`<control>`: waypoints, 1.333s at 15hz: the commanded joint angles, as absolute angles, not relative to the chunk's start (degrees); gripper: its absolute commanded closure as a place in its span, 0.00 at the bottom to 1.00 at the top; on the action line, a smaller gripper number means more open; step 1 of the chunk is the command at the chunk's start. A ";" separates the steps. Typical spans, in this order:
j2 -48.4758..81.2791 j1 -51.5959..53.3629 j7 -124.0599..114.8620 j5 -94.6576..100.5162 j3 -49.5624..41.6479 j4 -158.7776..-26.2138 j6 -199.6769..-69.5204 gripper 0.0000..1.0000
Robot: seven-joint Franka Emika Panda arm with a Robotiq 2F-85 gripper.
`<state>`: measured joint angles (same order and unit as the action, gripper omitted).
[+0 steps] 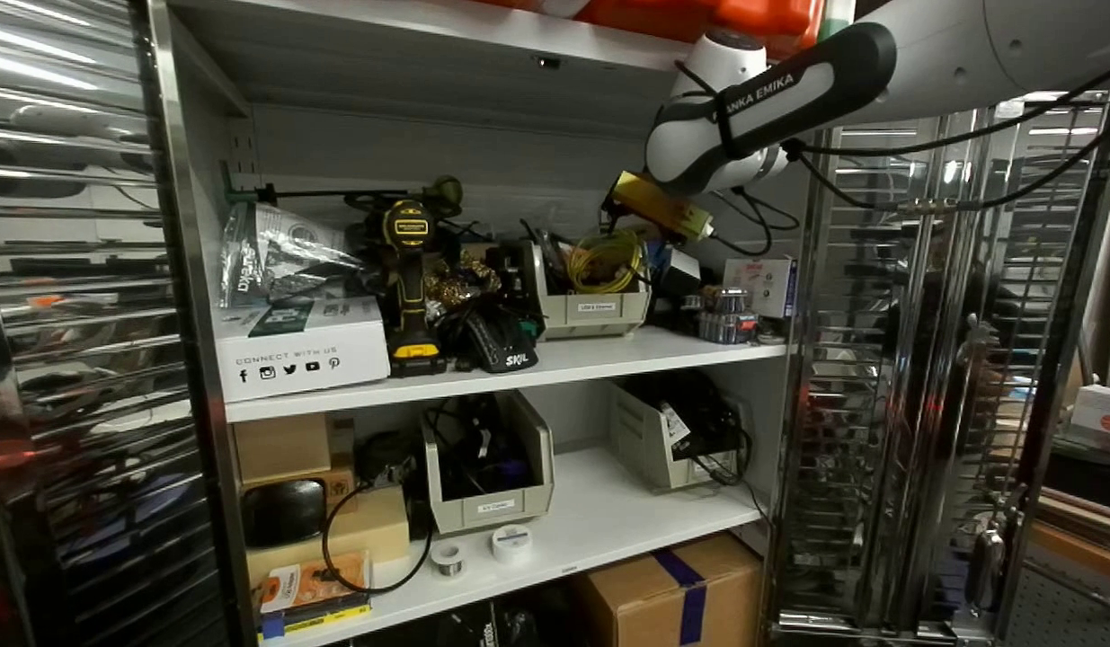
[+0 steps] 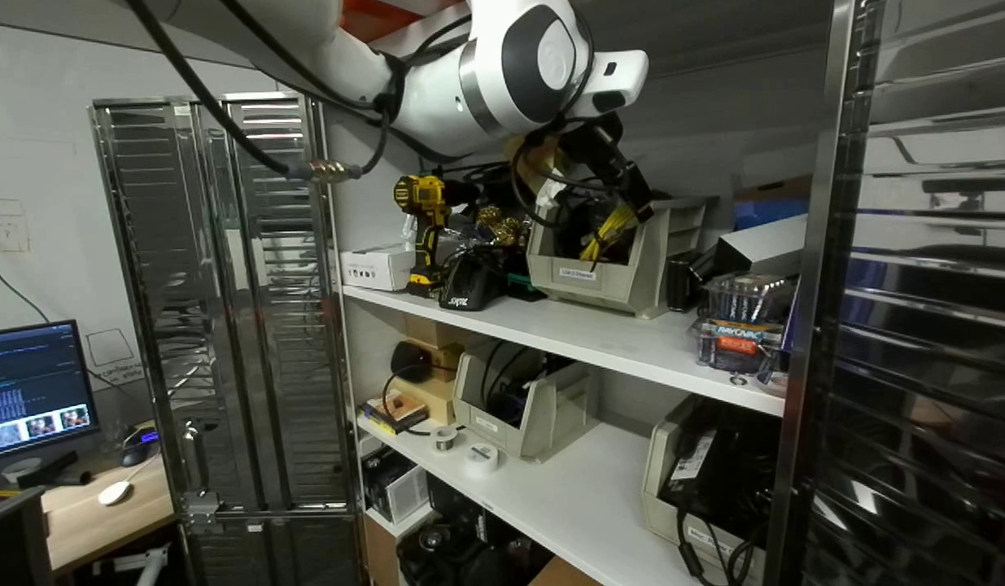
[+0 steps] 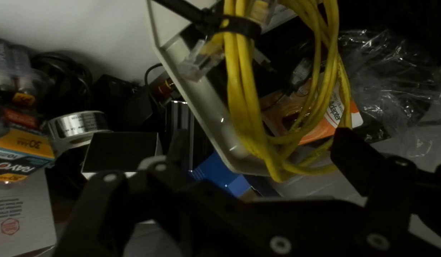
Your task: Put the yellow cable in the storage box
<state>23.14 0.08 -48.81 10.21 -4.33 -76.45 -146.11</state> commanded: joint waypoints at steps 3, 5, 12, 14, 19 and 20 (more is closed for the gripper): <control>17.77 -1.67 -38.07 1.32 -0.18 -82.06 -143.18 0.00; 15.89 -1.54 -37.80 2.60 -0.58 -85.79 -146.00 0.00; 13.49 -2.01 -39.26 5.29 0.68 -88.45 -147.12 0.00; 13.81 -2.02 -39.36 5.30 0.70 -88.56 -147.11 0.00; 6.28 -1.37 -23.38 -5.09 2.74 -97.63 -145.90 0.00; 3.41 -1.16 -19.20 -7.88 3.28 -100.64 -145.13 0.00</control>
<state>13.18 -1.10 -29.92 -1.09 1.55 -89.56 -145.58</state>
